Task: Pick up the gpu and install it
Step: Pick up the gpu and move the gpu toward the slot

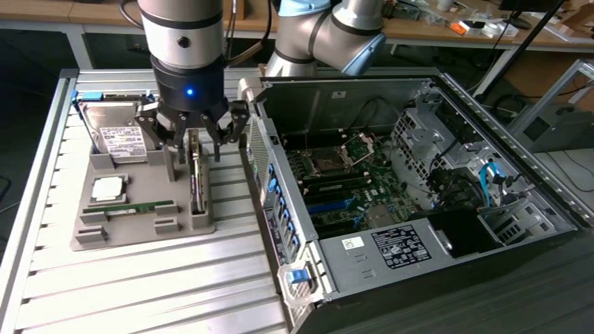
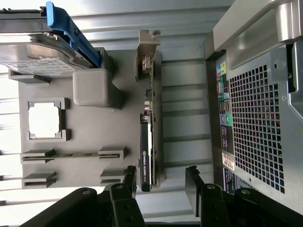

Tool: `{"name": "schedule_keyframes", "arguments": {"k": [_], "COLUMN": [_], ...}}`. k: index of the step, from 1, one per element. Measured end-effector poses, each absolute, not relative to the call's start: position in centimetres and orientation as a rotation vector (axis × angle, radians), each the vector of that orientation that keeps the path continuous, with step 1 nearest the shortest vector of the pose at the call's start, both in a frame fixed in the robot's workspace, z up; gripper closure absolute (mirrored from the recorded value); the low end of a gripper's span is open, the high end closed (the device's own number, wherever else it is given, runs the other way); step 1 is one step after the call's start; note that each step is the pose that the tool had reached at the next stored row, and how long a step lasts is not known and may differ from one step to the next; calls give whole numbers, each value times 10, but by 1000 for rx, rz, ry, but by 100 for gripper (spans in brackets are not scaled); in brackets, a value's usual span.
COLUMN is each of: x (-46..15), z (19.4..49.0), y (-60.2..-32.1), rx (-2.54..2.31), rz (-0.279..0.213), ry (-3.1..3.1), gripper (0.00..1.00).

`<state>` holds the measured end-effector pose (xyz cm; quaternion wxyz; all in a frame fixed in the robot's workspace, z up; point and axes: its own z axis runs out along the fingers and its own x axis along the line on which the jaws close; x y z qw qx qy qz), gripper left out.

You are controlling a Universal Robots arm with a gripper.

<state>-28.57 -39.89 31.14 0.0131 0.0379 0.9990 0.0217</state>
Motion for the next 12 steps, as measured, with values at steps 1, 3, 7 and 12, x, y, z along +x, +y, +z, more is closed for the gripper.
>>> {"name": "schedule_keyframes", "arguments": {"k": [1,3,7,12], "x": [-286,-286,-286,-286], "z": [311,310,308,305], "y": [-399,-399,-399,-399], "rx": [118,118,118,118], "rz": [68,68,68,68], "ry": [3112,3113,3112,3112], "gripper": [46,46,46,46]}}
